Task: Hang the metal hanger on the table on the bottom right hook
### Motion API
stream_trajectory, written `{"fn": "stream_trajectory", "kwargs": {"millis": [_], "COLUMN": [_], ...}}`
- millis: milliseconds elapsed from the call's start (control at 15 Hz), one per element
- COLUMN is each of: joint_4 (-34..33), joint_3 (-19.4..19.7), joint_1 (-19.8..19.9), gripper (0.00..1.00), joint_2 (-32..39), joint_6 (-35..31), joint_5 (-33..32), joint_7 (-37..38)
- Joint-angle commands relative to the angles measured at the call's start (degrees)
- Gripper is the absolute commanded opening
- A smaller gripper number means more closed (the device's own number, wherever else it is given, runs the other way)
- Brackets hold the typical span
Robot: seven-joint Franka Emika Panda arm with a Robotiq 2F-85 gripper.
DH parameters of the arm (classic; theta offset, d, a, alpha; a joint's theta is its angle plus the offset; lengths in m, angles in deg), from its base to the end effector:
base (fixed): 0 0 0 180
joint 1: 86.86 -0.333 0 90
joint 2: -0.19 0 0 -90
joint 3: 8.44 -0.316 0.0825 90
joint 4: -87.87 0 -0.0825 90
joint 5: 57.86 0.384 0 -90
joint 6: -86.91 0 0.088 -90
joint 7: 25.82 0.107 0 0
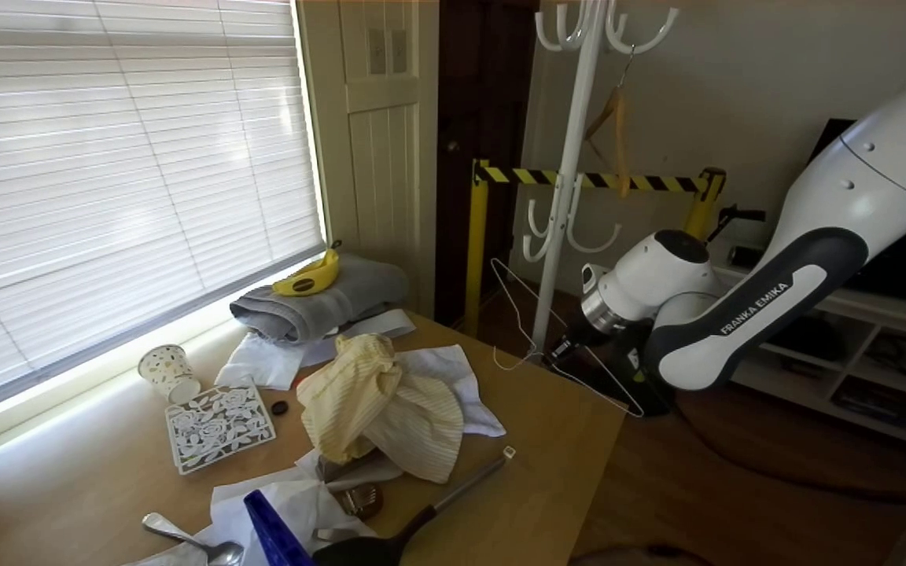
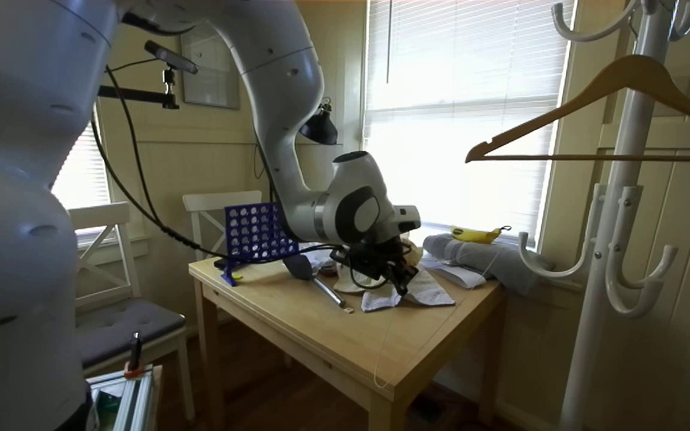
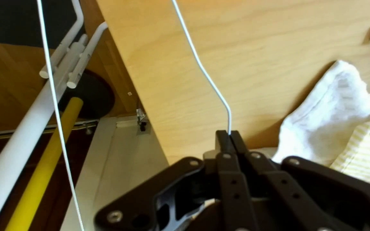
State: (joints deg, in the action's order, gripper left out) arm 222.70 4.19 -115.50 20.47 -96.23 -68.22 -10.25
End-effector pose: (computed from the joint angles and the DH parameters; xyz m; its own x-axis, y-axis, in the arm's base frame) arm 0.5245 0.1681 0.2368 0.8548 0.2002 0.4789 0.2154 -0.9762 0.0236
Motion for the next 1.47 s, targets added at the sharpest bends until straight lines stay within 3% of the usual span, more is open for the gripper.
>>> {"fn": "stream_trajectory", "kwargs": {"millis": [0, 400, 467, 733, 1000, 1067, 1400], "joint_4": [2.36, 3.04, 3.41, 5.85, 11.25, 13.14, 22.75], "joint_3": [15.64, 27.17, 32.99, 48.34, 61.75, 62.96, 72.46], "joint_1": [-14.68, -30.55, -37.12, -54.31, -71.45, -74.93, -92.17], "gripper": [0.01, 0.01, 0.01, 0.01, 0.01, 0.01, 0.01], "joint_2": [-0.89, 0.63, 1.41, 6.49, 12.94, 13.08, 15.09], "joint_6": [-4.01, -3.48, -4.39, -11.07, -15.94, -15.95, -15.45], "joint_5": [0.25, -2.56, -2.48, 0.59, 9.85, 17.05, 37.03], "joint_7": [5.68, 1.30, 1.88, 2.97, 3.82, 0.18, 1.30]}}
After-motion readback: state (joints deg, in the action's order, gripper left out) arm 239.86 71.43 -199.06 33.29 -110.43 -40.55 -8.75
